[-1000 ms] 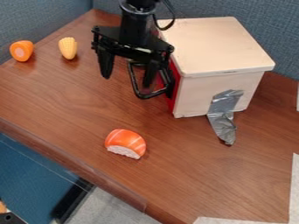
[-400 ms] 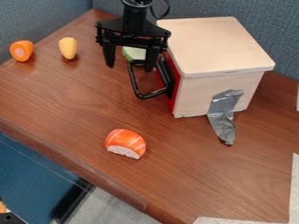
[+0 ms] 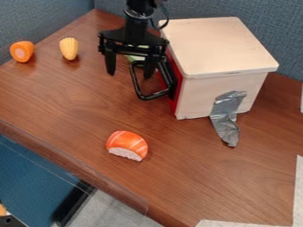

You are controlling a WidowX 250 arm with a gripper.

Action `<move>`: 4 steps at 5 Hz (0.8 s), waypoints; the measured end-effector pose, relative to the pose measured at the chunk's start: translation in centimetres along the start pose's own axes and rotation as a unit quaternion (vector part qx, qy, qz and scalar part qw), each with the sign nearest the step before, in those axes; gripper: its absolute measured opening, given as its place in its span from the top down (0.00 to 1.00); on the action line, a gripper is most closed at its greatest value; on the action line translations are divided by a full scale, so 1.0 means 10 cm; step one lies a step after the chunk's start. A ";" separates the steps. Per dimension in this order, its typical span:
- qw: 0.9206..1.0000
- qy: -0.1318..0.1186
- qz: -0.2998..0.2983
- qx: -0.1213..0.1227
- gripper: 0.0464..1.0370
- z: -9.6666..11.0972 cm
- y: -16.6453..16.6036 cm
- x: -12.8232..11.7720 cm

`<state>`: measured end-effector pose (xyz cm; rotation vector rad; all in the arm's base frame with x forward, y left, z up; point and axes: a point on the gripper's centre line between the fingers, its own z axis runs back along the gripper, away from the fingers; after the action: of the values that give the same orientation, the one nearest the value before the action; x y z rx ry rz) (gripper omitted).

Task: Open the drawer

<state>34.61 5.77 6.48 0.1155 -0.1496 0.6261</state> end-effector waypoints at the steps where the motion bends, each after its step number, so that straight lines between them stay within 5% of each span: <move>1: 1.000 0.002 0.003 0.007 0.04 -0.04 -0.03 -0.01; 4: 0.999 0.023 0.026 0.018 0.08 -0.26 -0.12 -0.04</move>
<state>35.27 4.99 3.83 0.1330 -0.0966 0.6839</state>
